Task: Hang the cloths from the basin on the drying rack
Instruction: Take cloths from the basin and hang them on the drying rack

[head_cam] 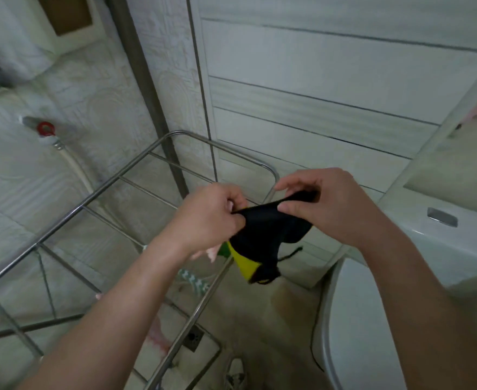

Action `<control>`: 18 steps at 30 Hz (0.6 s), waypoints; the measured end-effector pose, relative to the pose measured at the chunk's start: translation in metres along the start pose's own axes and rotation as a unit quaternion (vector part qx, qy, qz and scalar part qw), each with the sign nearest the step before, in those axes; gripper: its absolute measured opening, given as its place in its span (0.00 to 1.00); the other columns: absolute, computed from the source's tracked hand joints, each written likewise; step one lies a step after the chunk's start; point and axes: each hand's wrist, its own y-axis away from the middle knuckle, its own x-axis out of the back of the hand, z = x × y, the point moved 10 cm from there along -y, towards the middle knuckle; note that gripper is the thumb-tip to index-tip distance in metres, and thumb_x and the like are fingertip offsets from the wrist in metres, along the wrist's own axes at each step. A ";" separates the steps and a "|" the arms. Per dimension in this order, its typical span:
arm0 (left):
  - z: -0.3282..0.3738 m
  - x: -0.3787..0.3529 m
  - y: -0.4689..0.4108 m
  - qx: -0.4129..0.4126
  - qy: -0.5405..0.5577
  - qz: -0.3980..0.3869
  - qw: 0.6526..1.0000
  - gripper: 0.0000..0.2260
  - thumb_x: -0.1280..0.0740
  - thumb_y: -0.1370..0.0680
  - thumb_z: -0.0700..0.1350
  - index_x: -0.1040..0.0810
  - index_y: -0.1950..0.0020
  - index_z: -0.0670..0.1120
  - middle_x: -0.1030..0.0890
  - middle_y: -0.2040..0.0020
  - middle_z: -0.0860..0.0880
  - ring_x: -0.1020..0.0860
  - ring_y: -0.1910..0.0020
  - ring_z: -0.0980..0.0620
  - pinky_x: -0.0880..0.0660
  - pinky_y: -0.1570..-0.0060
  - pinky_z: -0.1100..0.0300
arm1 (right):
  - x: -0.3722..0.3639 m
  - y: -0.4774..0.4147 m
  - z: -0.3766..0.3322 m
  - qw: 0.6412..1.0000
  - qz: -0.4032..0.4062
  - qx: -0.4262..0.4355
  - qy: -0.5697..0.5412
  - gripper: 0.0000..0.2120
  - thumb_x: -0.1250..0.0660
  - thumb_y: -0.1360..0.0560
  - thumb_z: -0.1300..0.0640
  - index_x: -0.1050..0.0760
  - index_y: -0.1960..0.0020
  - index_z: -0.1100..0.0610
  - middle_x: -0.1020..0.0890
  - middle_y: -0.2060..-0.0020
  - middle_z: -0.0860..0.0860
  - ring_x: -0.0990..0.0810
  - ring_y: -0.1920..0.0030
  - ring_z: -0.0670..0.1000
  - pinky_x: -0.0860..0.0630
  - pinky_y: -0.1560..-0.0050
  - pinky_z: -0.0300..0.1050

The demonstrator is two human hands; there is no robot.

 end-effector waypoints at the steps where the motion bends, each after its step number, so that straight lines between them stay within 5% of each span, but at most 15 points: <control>1: 0.004 0.012 0.001 0.004 -0.046 0.041 0.998 0.06 0.33 0.32 0.43 0.27 0.65 0.53 0.28 0.72 0.55 0.28 0.67 0.52 0.35 0.69 0.59 | 0.009 0.002 -0.006 1.000 0.000 0.003 0.023 0.12 0.24 0.31 0.56 0.19 0.50 0.44 0.18 0.58 0.40 0.21 0.55 0.39 0.28 0.51 0.34; 4: 0.031 0.038 0.013 -0.006 -0.148 0.132 0.980 0.01 0.34 0.28 0.47 0.24 0.57 0.54 0.26 0.68 0.56 0.26 0.63 0.50 0.36 0.67 0.59 | 0.038 0.016 -0.031 0.992 0.017 0.044 0.116 0.09 0.27 0.28 0.55 0.18 0.49 0.48 0.20 0.56 0.42 0.23 0.54 0.42 0.31 0.53 0.31; 11: 0.025 0.069 -0.003 0.000 -0.270 0.168 0.948 0.07 0.33 0.27 0.48 0.22 0.49 0.53 0.18 0.55 0.47 0.21 0.54 0.42 0.27 0.63 0.55 | 0.083 0.007 -0.067 0.934 0.217 0.112 0.261 0.10 0.34 0.24 0.47 0.23 0.52 0.54 0.22 0.60 0.49 0.23 0.57 0.54 0.27 0.59 0.47; 15: 0.009 0.103 -0.027 0.047 -0.232 0.226 0.945 0.07 0.36 0.23 0.49 0.21 0.49 0.49 0.19 0.54 0.44 0.21 0.54 0.41 0.30 0.63 0.55 | 0.096 -0.009 -0.072 0.926 0.257 0.110 0.253 0.15 0.37 0.22 0.44 0.25 0.52 0.56 0.25 0.66 0.48 0.25 0.63 0.53 0.31 0.65 0.45; 18: -0.011 0.130 -0.060 0.095 -0.084 0.274 0.953 0.08 0.37 0.23 0.48 0.20 0.54 0.47 0.19 0.56 0.44 0.21 0.54 0.43 0.30 0.60 0.56 | 0.103 -0.035 -0.075 0.932 0.271 0.108 0.217 0.15 0.37 0.23 0.44 0.25 0.54 0.56 0.26 0.67 0.48 0.25 0.63 0.53 0.29 0.64 0.46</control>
